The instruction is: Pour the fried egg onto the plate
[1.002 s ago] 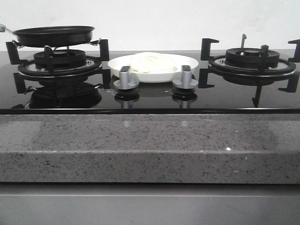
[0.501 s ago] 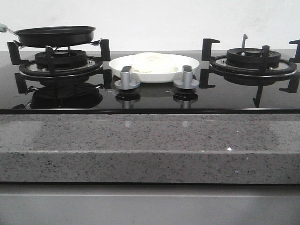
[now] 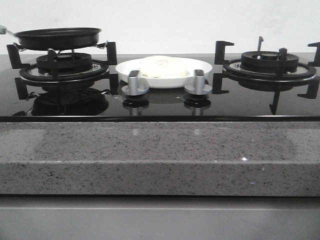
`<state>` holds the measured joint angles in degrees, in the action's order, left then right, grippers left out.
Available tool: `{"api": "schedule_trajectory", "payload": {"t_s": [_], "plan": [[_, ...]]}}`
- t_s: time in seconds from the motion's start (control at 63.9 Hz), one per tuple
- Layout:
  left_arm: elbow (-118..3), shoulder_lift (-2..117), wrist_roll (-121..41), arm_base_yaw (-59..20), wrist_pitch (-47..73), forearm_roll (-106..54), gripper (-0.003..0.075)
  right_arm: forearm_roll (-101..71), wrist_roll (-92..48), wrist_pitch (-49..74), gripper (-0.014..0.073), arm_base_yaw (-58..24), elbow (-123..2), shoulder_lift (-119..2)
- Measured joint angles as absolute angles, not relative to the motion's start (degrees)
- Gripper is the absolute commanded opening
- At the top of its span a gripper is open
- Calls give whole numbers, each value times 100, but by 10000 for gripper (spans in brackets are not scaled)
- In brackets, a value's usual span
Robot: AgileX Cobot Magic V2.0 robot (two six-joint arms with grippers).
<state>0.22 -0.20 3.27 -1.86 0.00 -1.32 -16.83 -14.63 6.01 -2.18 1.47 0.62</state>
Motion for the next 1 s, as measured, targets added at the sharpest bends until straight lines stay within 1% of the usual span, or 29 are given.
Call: {"api": "schedule_trajectory", "payload": {"t_s": [0.188,0.297,1.002], "plan": [[22,-20,327,-186,0,-132,-20,-658,-217,0,-68,-218,147,62],[22,-20,327,-186,0,-132,-20,-313,152,-202,-68,-218,147,62],[22,-20,327,-186,0,-132,-20,-220,287,-292,-68,-218,147,62]]}}
